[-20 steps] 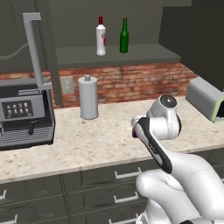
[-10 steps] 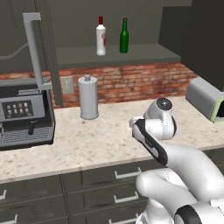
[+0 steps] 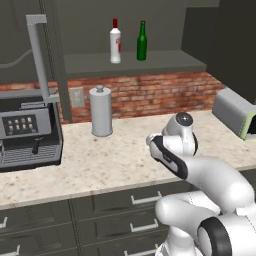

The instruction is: Sort all alcoholic drinks to one cabinet, and non-alcoholic drinks to the other.

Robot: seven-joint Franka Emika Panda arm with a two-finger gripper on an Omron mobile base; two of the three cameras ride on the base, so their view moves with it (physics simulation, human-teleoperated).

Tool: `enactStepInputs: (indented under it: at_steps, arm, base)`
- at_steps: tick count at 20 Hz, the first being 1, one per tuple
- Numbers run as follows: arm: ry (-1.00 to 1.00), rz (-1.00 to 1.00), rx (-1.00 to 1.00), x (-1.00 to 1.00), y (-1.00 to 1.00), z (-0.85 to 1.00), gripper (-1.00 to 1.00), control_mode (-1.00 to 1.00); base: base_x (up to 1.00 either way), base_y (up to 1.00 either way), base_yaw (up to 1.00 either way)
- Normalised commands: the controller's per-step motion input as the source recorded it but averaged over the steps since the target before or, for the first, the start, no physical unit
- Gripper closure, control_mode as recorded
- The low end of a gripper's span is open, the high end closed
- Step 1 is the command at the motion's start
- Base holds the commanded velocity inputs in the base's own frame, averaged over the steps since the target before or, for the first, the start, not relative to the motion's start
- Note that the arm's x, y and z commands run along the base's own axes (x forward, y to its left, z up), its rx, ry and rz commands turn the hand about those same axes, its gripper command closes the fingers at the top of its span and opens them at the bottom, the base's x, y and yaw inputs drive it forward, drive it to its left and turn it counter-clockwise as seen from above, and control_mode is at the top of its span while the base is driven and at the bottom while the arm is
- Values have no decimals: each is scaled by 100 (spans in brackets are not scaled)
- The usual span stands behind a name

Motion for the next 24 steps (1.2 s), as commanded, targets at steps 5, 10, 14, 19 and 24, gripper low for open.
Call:
enactStepInputs:
  at_steps: [5, 10, 14, 19, 24]
  arm:
    - [1, 0, 0, 15, 0, -17, -100, -100]
    - [0, 0, 1, 13, 0, -16, -100, -100]
    - [0, 0, 1, 15, 0, -15, -100, -100]
    - [1, 0, 1, 17, 0, -14, -100, -100]
    - [1, 0, 1, 17, 0, -13, -100, -100]
  base:
    - [0, 0, 0]
    - [0, 0, 0]
    - [0, 0, 0]
    - [0, 0, 0]
    - [0, 0, 0]
